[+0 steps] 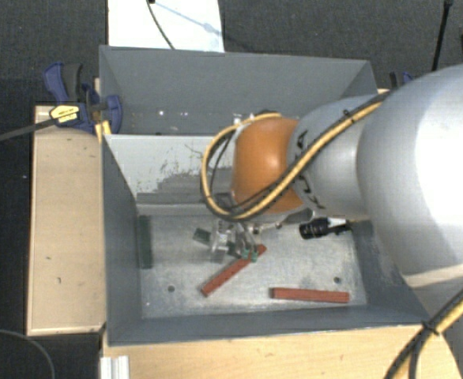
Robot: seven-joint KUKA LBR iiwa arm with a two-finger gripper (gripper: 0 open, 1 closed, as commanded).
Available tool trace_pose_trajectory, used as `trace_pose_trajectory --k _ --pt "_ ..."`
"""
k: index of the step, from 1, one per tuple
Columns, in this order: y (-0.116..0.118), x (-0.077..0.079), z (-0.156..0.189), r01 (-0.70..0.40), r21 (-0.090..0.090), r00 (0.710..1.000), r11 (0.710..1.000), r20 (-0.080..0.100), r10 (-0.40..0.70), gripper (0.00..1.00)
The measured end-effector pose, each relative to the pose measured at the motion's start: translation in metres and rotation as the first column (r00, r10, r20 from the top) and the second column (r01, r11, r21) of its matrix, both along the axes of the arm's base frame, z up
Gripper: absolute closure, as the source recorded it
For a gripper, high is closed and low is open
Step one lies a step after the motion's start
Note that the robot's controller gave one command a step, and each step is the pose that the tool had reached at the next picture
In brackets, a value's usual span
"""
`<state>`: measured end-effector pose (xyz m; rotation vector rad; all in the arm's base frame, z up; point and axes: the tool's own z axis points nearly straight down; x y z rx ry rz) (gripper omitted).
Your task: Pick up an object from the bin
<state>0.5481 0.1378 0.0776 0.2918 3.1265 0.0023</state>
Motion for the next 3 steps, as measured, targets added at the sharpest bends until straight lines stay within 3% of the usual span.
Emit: trace_pose_trajectory --k 1,2,3 --pt "0.0000 0.0000 0.0000 0.001 0.000 1.000 1.000 0.000 -0.001 0.00" --pt "0.0000 0.0000 0.0000 0.003 0.000 1.000 1.000 0.000 -0.003 1.00" --pt "0.0000 0.0000 0.0000 0.005 0.000 1.000 1.000 0.000 -0.005 0.00"
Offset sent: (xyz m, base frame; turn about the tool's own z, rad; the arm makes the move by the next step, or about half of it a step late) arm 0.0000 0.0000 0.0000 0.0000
